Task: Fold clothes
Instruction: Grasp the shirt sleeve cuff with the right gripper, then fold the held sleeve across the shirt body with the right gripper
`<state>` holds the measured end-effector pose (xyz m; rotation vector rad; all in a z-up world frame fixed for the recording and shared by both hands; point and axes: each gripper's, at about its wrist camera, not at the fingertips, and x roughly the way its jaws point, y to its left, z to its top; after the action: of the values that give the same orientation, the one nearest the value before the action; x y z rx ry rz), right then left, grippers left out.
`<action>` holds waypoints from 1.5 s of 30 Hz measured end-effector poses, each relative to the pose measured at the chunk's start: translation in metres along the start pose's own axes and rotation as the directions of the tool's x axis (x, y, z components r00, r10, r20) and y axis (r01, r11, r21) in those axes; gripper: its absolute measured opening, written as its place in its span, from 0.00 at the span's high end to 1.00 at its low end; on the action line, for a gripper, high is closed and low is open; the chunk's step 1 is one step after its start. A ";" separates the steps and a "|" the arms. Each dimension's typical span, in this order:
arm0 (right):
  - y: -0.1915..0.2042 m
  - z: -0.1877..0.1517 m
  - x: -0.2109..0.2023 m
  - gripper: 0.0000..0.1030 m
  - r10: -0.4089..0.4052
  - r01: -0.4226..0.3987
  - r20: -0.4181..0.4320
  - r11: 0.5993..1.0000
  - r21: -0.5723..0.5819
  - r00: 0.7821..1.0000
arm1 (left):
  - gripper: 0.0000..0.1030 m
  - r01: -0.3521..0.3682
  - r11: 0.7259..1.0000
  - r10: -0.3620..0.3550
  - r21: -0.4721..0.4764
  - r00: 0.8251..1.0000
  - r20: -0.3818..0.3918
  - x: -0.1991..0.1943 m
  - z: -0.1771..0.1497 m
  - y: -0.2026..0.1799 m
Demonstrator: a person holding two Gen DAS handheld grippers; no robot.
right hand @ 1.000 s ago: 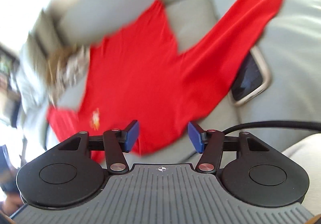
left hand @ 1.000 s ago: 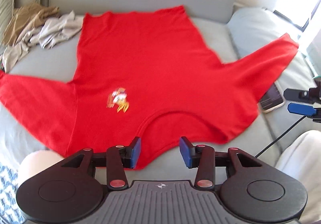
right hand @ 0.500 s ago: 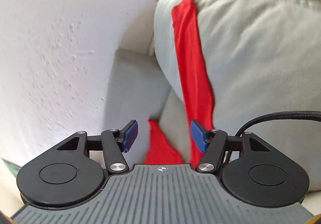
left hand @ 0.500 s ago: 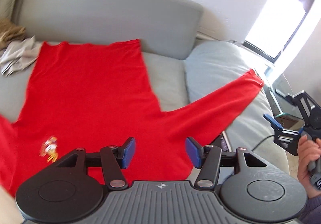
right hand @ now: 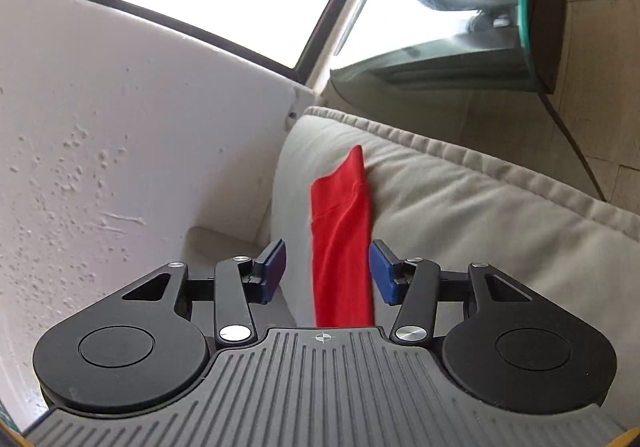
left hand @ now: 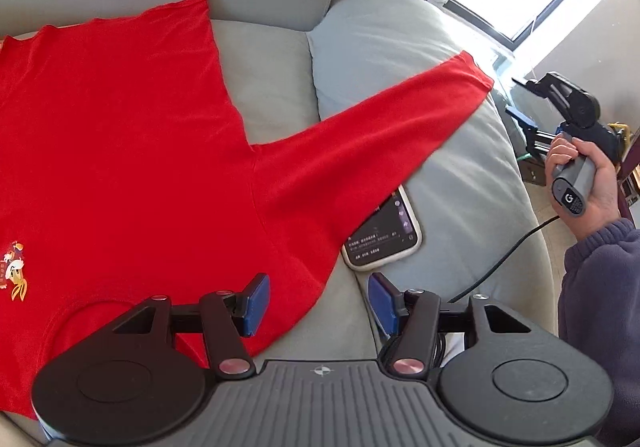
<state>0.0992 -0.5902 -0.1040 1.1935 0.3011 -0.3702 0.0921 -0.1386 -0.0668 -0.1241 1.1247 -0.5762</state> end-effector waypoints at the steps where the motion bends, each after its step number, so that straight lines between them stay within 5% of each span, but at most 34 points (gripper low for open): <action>1: 0.000 0.005 0.013 0.51 -0.023 0.023 -0.004 1.000 -0.013 1.000 | 0.49 0.013 1.000 -0.013 -0.006 1.000 0.004 0.001 0.001 0.000; 4: -0.010 0.020 0.041 0.51 -0.077 0.077 0.008 0.996 -0.032 0.997 | 0.49 0.040 0.999 -0.040 -0.009 0.999 0.007 0.005 0.003 0.000; 11: -0.025 0.031 0.069 0.62 0.016 -0.016 0.026 1.000 -0.021 1.000 | 0.49 0.064 0.998 -0.064 -0.016 0.998 -0.011 0.015 0.005 0.004; 13: -0.022 0.033 0.078 0.86 -0.004 0.005 0.016 0.999 -0.049 1.000 | 0.49 0.059 0.998 -0.060 -0.017 0.998 -0.007 0.016 0.005 0.006; 18: 0.007 0.033 0.081 0.93 -0.123 0.130 0.043 0.958 -0.255 0.992 | 0.49 0.065 0.997 -0.065 -0.034 0.998 0.013 0.010 0.004 0.010; 23: 0.059 0.014 0.039 0.93 -0.098 0.138 0.115 0.900 -0.414 0.988 | 0.49 0.067 0.997 -0.065 -0.041 0.997 0.050 -0.009 -0.005 0.015; 27: 0.115 -0.023 0.003 0.93 -0.054 0.155 0.183 0.785 -0.600 0.982 | 0.49 0.050 0.996 -0.042 -0.075 0.994 0.104 -0.035 -0.015 0.033; 32: 0.176 -0.117 -0.039 0.93 0.032 0.136 0.179 0.525 -0.840 0.983 | 0.49 -0.010 0.980 0.050 -0.199 0.978 0.200 -0.082 -0.037 0.086; 35: 0.196 -0.193 -0.057 0.93 0.090 0.055 0.097 0.391 -0.919 0.991 | 0.49 -0.050 0.954 0.128 -0.296 0.960 0.251 -0.113 -0.054 0.127; 40: 0.203 -0.335 -0.076 0.93 0.075 -0.107 -0.092 0.240 -0.965 0.993 | 0.49 -0.088 0.877 0.261 -0.471 0.913 0.314 -0.165 -0.088 0.195; 45: 0.199 -0.475 -0.085 0.93 -0.004 -0.310 -0.314 0.160 -0.937 0.949 | 0.49 -0.079 0.806 0.342 -0.587 0.872 0.352 -0.201 -0.114 0.240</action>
<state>0.0931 -0.0696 -0.0632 -0.1187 0.5220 0.2225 0.0204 0.1862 -0.0435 -0.6013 0.8083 0.0185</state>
